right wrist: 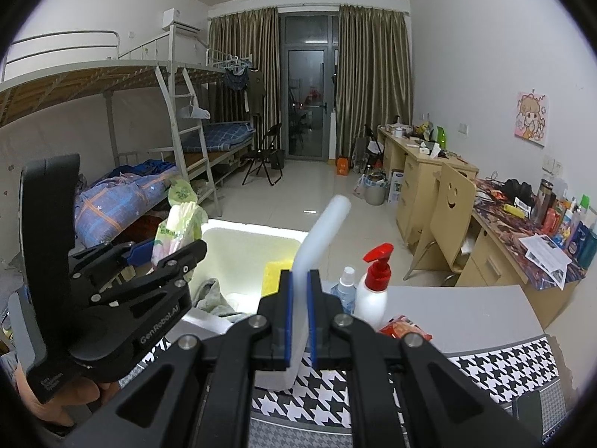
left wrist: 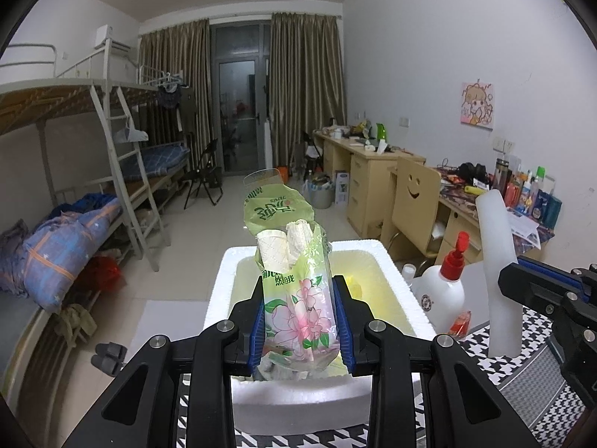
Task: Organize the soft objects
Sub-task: 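Lower the tissue packet into the foam box and open the left gripper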
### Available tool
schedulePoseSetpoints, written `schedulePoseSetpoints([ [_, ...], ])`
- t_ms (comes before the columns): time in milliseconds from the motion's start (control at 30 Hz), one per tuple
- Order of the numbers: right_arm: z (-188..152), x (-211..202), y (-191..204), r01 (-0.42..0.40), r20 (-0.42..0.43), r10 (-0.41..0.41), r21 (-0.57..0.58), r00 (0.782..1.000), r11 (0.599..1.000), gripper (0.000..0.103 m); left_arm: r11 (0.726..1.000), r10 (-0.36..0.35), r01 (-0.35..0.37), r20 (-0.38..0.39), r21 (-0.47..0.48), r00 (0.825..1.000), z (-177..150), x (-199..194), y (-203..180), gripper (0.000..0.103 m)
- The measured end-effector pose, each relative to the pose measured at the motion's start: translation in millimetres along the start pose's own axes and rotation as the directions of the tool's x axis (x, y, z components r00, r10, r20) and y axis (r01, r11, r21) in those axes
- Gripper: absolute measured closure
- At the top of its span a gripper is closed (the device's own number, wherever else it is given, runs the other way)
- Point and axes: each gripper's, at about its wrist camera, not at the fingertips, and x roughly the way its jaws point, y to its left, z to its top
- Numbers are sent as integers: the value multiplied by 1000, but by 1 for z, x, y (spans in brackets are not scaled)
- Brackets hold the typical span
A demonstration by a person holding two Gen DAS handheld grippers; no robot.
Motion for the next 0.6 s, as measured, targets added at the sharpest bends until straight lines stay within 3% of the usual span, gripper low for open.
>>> schedulePoseSetpoints([
  [267,1,10,-1,0,-18,0,-1,1000,1000,94,1000,-4,4,-18,3,1000,1,15,3,69],
  [333,1,12,0,1,-19,-1,-3,1000,1000,93,1000,-6,6,-24,-1,1000,0,17,6,65],
  [433,2,12,-1,-1,-22,1,-2,1000,1000,93,1000,-3,3,-36,7,999,-2,20,9,52],
  [500,2,11,1,2,-21,-2,-2,1000,1000,93,1000,6,-6,-34,3,999,-3,19,11,39],
  [567,2,12,1,2,-20,-2,-4,1000,1000,93,1000,27,-27,-19,1,999,-4,15,12,16],
  [600,3,12,2,3,-21,-3,-4,1000,1000,93,999,36,-36,-4,-5,999,-5,11,13,13],
])
